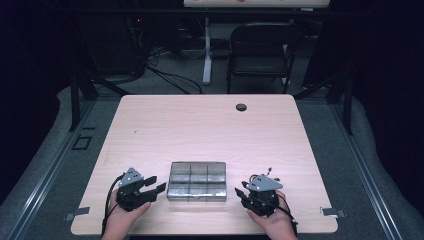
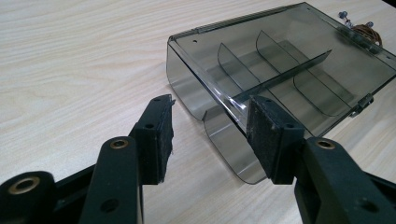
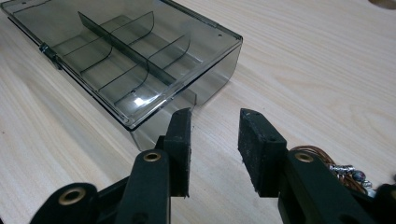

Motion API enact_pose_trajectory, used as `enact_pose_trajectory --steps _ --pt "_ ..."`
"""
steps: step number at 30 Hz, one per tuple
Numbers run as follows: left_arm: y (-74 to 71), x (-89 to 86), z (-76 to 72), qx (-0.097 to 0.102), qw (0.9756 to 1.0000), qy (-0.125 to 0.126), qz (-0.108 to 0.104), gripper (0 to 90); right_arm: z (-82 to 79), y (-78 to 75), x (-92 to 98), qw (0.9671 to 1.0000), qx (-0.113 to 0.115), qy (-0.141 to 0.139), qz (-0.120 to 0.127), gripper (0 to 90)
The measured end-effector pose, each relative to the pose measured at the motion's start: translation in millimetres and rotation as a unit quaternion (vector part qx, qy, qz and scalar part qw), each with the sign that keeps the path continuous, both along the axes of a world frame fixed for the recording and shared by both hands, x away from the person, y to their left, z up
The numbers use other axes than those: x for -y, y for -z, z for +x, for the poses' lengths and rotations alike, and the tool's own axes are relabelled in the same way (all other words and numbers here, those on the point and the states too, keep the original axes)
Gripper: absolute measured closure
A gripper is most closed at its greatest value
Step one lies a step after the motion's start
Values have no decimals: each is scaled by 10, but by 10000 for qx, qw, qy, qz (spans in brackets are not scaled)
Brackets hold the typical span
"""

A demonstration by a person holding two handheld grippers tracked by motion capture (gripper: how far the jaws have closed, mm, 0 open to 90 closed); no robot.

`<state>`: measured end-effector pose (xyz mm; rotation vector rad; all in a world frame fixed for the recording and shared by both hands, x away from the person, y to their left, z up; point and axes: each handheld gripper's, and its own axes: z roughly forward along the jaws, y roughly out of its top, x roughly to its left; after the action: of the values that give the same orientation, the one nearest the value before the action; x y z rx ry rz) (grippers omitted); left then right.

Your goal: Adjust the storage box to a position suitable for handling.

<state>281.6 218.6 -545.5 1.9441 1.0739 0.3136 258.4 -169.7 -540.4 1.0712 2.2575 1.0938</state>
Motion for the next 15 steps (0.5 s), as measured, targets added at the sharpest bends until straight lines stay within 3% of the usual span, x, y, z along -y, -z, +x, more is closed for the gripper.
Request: enact_pose_trajectory --steps 8,15 --pt "-3 -29 -9 -55 10000 -22 -47 522 2 5 -9 10000 -51 -41 64 655" --pt "-34 -11 -62 -204 9995 166 -175 554 -58 -15 -67 9997 -50 -240 65 672"
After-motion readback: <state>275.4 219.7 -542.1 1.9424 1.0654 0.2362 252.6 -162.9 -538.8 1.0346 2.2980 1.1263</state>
